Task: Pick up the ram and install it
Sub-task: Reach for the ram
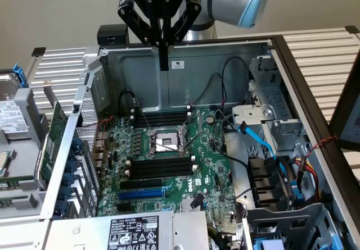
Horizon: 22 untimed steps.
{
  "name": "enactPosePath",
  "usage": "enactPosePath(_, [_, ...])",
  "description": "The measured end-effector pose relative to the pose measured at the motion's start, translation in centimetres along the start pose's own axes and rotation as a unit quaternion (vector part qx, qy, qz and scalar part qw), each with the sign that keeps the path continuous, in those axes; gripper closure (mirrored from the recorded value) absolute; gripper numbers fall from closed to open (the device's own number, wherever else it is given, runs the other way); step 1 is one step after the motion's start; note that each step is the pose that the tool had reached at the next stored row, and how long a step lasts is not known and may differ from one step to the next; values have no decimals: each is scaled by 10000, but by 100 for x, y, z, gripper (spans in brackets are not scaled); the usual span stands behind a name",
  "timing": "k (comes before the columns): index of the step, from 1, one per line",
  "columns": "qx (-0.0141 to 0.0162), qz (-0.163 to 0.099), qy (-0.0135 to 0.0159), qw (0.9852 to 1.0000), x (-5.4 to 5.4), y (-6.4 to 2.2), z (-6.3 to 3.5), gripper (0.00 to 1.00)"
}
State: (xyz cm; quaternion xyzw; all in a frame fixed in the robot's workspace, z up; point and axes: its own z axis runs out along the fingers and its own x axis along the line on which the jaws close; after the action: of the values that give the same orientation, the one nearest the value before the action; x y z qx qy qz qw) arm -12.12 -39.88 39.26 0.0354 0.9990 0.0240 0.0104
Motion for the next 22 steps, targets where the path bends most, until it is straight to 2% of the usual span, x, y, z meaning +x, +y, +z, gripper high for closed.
enactPosePath(3, [1, 0, 0, 10000, 5, -1, -1, 90])
enactPosePath(6, [0, 0, -5, 10000, 79, -6, -2, 90])
enactPosePath(12, [-9, -2, -51, 10000, 313, -25, -7, 90])
enactPosePath(22, [-12, -4, -93, 10000, 759, -57, -17, 90])
